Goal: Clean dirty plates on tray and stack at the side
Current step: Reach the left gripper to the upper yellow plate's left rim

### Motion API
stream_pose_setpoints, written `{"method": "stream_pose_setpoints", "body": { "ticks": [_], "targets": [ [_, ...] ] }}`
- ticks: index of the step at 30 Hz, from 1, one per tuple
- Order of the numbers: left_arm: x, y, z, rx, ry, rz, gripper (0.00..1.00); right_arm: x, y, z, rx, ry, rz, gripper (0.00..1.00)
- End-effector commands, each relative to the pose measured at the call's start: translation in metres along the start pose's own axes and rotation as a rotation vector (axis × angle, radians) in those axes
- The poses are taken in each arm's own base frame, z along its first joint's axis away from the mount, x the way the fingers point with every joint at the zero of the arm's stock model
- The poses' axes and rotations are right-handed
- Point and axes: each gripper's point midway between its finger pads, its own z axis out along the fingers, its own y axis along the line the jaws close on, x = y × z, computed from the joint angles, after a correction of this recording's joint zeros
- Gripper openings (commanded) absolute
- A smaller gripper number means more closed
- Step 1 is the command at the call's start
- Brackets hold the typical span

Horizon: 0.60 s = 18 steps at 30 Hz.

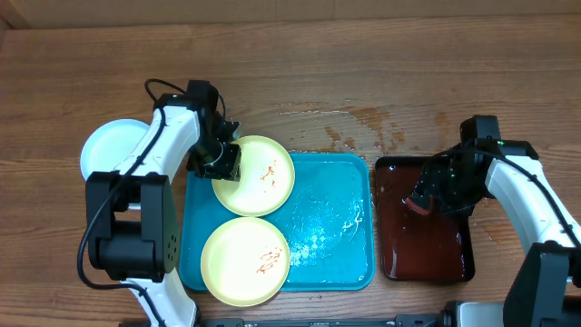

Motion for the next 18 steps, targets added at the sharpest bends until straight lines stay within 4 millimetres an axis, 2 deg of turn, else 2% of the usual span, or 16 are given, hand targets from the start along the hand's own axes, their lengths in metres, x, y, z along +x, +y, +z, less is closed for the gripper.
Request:
{"method": "stream_pose_setpoints", "body": {
  "ticks": [1, 4, 7, 14, 18],
  "targets": [
    [-0.001, 0.003, -0.032, -0.093, -0.076, 0.005, 0.49, -0.002, 0.004, -0.002, -0.014, -0.01, -0.013, 0.71],
    [0.006, 0.026, -0.043, -0.21, -0.079, -0.099, 0.49, -0.001, 0.003, -0.002, -0.013, -0.009, -0.013, 0.73],
    [0.011, 0.037, -0.047, -0.24, -0.081, -0.137, 0.49, 0.0, 0.003, -0.002, -0.011, -0.005, -0.025, 0.76],
    [0.01, 0.038, -0.041, -0.232, -0.087, -0.109, 0.56, 0.0, 0.004, -0.002, -0.019, -0.003, -0.035, 0.76],
    [0.009, 0.032, -0.029, -0.186, -0.095, -0.091, 0.58, 0.0, 0.004, -0.002, -0.019, -0.002, -0.035, 0.76]
  ]
}}
